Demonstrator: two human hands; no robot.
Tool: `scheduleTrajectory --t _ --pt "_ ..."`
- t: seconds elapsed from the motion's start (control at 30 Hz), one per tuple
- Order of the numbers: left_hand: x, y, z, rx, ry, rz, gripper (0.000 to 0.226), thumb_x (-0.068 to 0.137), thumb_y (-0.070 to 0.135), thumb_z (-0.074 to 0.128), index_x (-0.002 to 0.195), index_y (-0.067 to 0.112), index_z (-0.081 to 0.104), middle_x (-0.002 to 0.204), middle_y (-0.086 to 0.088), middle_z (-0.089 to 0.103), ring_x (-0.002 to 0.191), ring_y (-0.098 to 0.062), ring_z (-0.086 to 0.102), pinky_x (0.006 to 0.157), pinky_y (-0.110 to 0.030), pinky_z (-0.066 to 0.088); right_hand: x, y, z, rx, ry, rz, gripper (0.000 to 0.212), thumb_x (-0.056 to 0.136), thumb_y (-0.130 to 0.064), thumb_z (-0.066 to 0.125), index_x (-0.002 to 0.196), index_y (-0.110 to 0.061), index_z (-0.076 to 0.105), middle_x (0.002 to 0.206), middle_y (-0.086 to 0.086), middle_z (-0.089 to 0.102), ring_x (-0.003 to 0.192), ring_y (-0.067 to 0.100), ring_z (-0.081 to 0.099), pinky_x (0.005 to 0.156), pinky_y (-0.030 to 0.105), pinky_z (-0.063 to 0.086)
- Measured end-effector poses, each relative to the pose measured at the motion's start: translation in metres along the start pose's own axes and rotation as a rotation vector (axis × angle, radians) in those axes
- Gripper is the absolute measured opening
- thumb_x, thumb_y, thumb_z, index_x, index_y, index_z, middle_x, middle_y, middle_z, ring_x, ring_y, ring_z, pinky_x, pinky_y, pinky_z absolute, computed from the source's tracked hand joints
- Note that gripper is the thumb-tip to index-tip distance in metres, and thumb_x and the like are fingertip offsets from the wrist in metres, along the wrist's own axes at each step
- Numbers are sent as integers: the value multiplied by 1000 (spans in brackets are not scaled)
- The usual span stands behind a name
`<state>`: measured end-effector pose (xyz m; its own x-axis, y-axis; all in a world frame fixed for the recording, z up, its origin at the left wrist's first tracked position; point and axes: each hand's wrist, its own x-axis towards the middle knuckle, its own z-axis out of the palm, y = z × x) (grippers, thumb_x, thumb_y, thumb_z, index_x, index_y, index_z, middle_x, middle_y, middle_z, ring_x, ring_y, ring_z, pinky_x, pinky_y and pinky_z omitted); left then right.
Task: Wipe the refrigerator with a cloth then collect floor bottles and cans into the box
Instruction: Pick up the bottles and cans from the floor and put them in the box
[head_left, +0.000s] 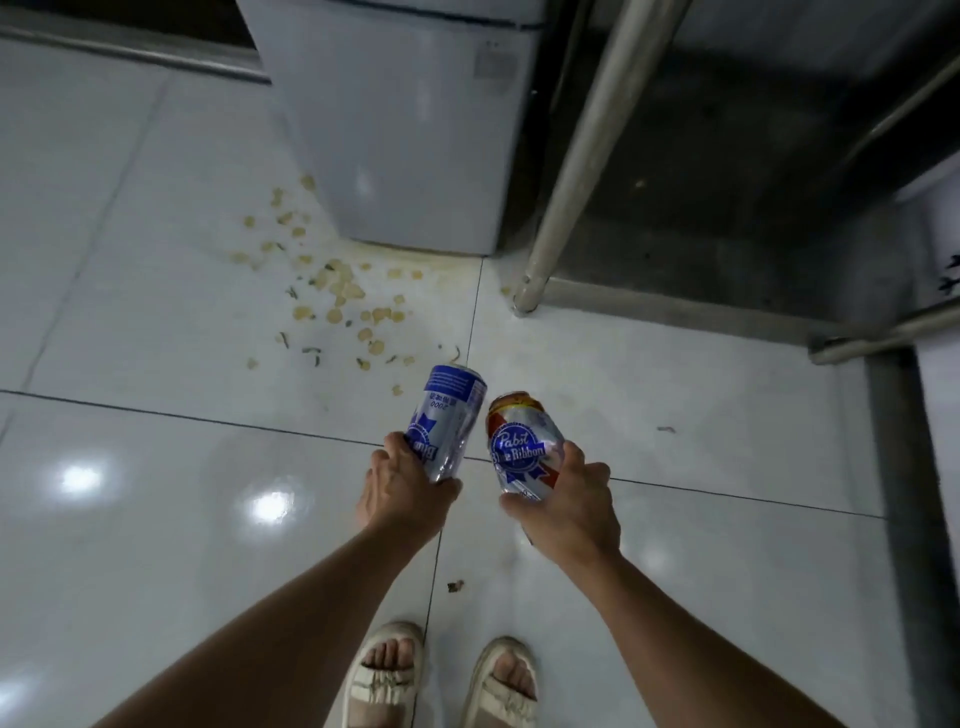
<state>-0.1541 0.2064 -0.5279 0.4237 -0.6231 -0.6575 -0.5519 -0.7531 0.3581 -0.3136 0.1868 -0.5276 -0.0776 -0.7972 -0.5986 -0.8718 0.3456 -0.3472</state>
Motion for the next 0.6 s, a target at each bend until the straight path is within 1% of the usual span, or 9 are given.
scheduleTrajectory --t 0.1,0.2,0.27,0.37,0.43,0.53,0.6 --pt "-46 28 -40 -13 18 21 59 78 32 70 122 12 35 112 -9 49 100 -24 53 86 -40 52 -36 -15 -55 -66 20 -10 93 67 -53 74 140 -23 26 124 9 41 107 22 51 71 25 49" --pt "-86 51 -77 -26 44 39 58 79 33 70 121 12 35 109 -8 50 96 -23 55 83 -38 54 -73 -28 -104 -56 52 -11 86 65 -50 74 135 -25 31 122 8 41 105 22 50 66 24 43" --pt "-110 65 -98 -36 57 57 59 78 33 70 121 12 35 108 -8 50 95 -24 56 82 -38 54 -97 -36 -133 -32 87 -20 81 64 -48 75 131 -27 34 120 6 41 105 22 49 66 24 42" --pt "-140 84 -122 -36 66 106 59 78 34 70 119 11 34 107 -9 50 94 -24 56 83 -41 54 -131 -42 -167 -57 130 -39 87 65 -49 75 135 -26 30 124 7 39 108 21 49 72 26 48" --pt "-157 96 -134 -45 64 160 59 77 34 70 118 11 34 109 -10 52 94 -25 57 82 -42 55 -152 -44 -185 -67 170 -41 90 66 -51 75 138 -25 26 125 7 38 109 20 49 76 26 51" --pt "-181 108 -150 -46 42 232 60 77 35 71 120 12 35 112 -9 53 95 -25 59 79 -41 57 -185 -46 -202 -44 223 -12 91 67 -50 75 139 -25 26 127 7 39 113 21 49 81 28 53" --pt "-196 111 -158 -49 18 281 61 76 35 72 120 12 36 111 -9 54 93 -25 61 78 -42 57 -207 -44 -208 -6 263 21 92 66 -50 75 140 -24 26 128 7 39 114 21 49 82 28 53"
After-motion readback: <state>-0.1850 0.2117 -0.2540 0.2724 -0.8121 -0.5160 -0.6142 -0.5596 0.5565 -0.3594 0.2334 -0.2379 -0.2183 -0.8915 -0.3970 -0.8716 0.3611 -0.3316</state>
